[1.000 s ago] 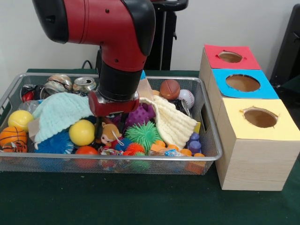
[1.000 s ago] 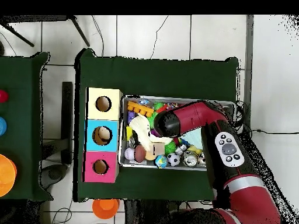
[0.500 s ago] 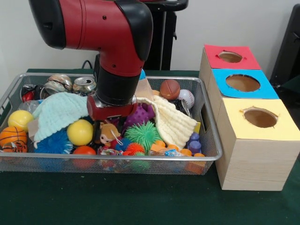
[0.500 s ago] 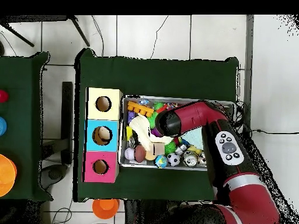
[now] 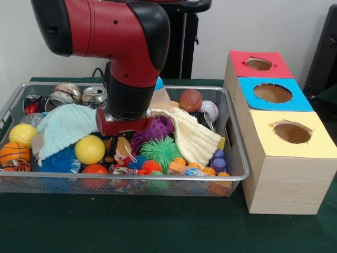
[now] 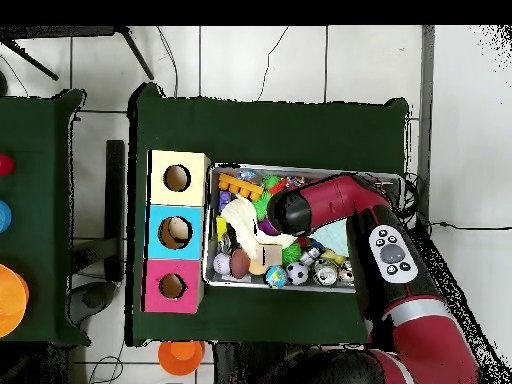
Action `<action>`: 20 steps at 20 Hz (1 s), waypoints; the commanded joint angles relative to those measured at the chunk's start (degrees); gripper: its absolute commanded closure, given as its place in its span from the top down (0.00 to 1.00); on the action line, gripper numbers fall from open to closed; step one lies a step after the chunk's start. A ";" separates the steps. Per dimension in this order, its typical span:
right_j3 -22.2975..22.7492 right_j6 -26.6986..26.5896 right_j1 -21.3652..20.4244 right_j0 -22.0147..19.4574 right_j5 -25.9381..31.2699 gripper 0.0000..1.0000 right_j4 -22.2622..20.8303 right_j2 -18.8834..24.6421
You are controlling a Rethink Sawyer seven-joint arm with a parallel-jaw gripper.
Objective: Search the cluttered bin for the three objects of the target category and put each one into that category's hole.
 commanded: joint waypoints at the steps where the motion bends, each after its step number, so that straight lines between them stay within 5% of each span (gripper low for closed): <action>1: -0.14 -8.57 3.75 -0.20 2.72 0.00 -3.01 -1.22; 9: 0.78 -7.73 2.27 0.37 2.61 0.00 -2.24 -0.86; 20: 10.55 -6.98 -8.35 -1.24 2.04 0.00 4.90 3.47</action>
